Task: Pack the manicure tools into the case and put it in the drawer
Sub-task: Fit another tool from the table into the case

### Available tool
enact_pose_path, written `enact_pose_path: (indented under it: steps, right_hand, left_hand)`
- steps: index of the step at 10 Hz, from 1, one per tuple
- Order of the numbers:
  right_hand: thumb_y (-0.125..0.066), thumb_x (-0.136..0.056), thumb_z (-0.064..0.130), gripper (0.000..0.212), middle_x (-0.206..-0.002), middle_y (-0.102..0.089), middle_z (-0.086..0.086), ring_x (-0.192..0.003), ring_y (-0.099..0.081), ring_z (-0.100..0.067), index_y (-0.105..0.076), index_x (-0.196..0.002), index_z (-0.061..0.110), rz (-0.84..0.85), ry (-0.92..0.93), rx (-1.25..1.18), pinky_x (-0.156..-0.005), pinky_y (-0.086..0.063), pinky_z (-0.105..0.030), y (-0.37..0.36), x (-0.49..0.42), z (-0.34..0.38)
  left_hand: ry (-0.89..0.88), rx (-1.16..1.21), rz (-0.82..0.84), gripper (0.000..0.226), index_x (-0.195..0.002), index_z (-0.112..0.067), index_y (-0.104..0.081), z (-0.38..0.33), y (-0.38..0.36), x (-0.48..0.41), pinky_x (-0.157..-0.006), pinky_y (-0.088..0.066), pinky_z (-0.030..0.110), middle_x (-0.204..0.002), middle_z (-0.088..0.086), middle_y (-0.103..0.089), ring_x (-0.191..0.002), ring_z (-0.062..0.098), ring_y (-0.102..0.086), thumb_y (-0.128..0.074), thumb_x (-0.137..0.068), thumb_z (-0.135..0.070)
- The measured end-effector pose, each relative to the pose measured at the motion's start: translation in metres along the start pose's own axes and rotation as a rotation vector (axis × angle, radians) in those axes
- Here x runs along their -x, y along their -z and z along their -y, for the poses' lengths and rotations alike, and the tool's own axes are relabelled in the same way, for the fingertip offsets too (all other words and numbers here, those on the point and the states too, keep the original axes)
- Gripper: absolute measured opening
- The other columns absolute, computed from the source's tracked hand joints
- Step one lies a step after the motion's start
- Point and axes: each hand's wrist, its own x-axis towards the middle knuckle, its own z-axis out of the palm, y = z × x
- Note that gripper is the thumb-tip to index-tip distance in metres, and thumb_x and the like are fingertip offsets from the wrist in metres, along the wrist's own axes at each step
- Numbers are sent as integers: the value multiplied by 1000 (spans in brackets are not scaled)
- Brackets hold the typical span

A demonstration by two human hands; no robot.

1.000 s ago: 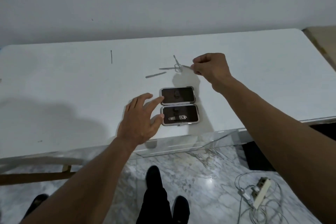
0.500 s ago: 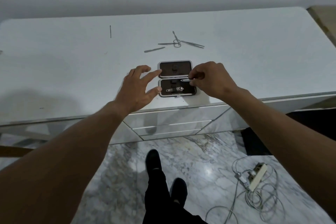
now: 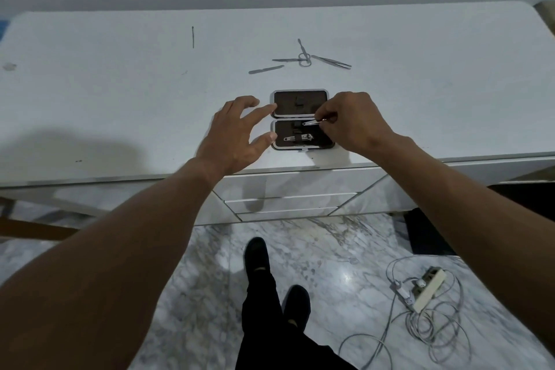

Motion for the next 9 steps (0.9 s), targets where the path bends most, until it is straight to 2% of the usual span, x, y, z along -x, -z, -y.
enact_pose_path:
  steps: [1,3,4,7,9]
  right_hand:
    - [-57,-76,2,24,-87,-74,-14,-83,-64,-34,-76,-89,9,12,37,51,-75,-54,-38,-1,0,1]
    - [-66,-80,5,21,-93,-74,-8,-86,-65,-27,-76,-95,14,27,-5,-23,-74,-43,-24,-5,-3,0]
    - [-65,-80,7,20,-94,-71,-9,-87,-63,-28,-76,-94,15,46,33,3,-73,-43,-26,-9,-6,2]
    - [-64,-79,7,19,-93,-74,-8,-86,-65,-28,-77,-90,14,8,66,-21,-77,-54,-35,-16,-9,11]
    - [-68,-80,11,14,-92,-73,-5,-85,-65,-24,-76,-90,16,45,26,-68,-78,-53,-30,-16,-11,10]
  left_hand:
    - [-2,-7,-6,54,-142,-32,-47,1,0,1,-106,-36,46,-141,5,-45,-130,23,-40,-51,-92,-52]
    - [-3,-12,-14,52,-142,-32,-47,1,-2,1,-106,-34,45,-141,4,-45,-131,22,-39,-53,-93,-49]
    - [-3,-14,-20,52,-142,-33,-46,1,-3,1,-106,-34,44,-141,4,-45,-131,22,-39,-54,-93,-49]
    - [-4,-12,-23,52,-141,-33,-47,2,-3,0,-106,-33,42,-141,4,-45,-131,21,-39,-55,-93,-49]
    - [0,-5,-16,52,-142,-34,-47,1,-1,1,-105,-34,43,-141,3,-45,-130,21,-39,-54,-92,-49]
